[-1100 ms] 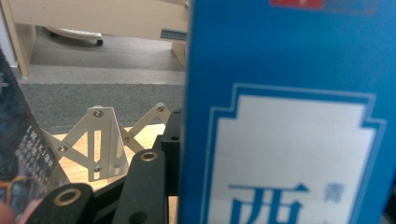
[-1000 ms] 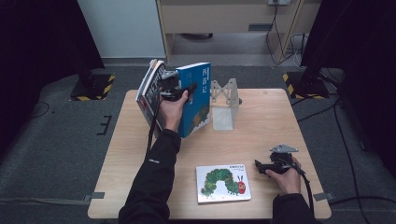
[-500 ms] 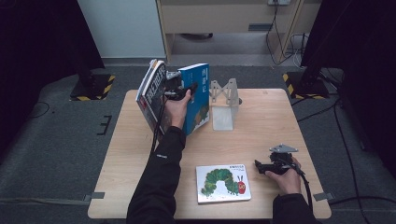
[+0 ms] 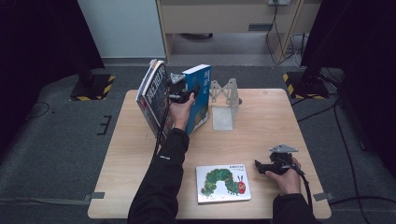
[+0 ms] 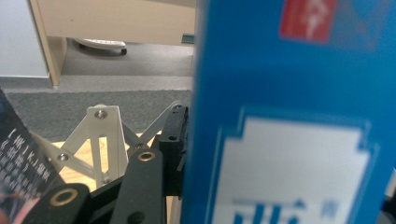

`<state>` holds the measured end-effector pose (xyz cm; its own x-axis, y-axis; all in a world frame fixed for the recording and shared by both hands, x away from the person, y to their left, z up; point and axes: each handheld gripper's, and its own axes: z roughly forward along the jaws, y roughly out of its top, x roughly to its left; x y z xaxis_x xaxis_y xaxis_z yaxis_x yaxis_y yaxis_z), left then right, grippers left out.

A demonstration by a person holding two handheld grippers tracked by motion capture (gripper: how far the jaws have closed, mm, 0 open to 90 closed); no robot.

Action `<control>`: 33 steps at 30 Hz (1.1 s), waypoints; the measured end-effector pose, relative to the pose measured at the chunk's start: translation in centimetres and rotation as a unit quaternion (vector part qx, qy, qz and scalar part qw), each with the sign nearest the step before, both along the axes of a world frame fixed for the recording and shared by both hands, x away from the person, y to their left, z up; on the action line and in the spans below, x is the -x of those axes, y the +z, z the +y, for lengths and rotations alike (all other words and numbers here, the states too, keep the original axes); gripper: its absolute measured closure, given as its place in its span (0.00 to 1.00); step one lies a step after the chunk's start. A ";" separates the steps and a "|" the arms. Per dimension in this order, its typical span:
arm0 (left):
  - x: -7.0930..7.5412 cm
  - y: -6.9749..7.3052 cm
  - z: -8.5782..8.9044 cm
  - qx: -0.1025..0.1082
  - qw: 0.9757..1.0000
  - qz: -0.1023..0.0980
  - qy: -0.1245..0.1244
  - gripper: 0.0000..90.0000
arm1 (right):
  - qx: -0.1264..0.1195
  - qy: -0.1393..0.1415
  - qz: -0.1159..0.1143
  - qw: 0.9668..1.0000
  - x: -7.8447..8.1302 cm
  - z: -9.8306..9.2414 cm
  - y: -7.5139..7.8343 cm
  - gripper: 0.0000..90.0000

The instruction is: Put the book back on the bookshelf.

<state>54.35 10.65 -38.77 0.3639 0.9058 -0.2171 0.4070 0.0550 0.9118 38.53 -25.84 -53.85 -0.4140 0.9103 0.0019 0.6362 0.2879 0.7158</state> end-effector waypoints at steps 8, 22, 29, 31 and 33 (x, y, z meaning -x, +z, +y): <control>2.0 0.2 0.0 -0.035 0.999 0.007 -0.011 0.64 | -0.001 -0.001 0.001 1.000 0.1 0.2 0.0 0.07; 5.5 -0.6 0.8 -0.065 0.998 0.007 -0.010 0.64 | 0.000 -0.003 0.002 1.000 0.1 0.3 0.0 0.06; 6.9 -1.3 1.8 -0.068 0.998 0.010 -0.004 0.64 | 0.000 -0.005 0.002 1.000 0.1 0.3 0.0 0.06; 7.2 -1.5 2.0 -0.068 0.998 0.006 -0.004 0.64 | 0.000 -0.004 0.002 1.000 0.1 0.3 0.0 0.06; 7.4 -1.5 2.0 -0.068 0.998 0.004 -0.004 0.64 | 0.000 -0.004 0.002 1.000 0.0 0.3 0.0 0.06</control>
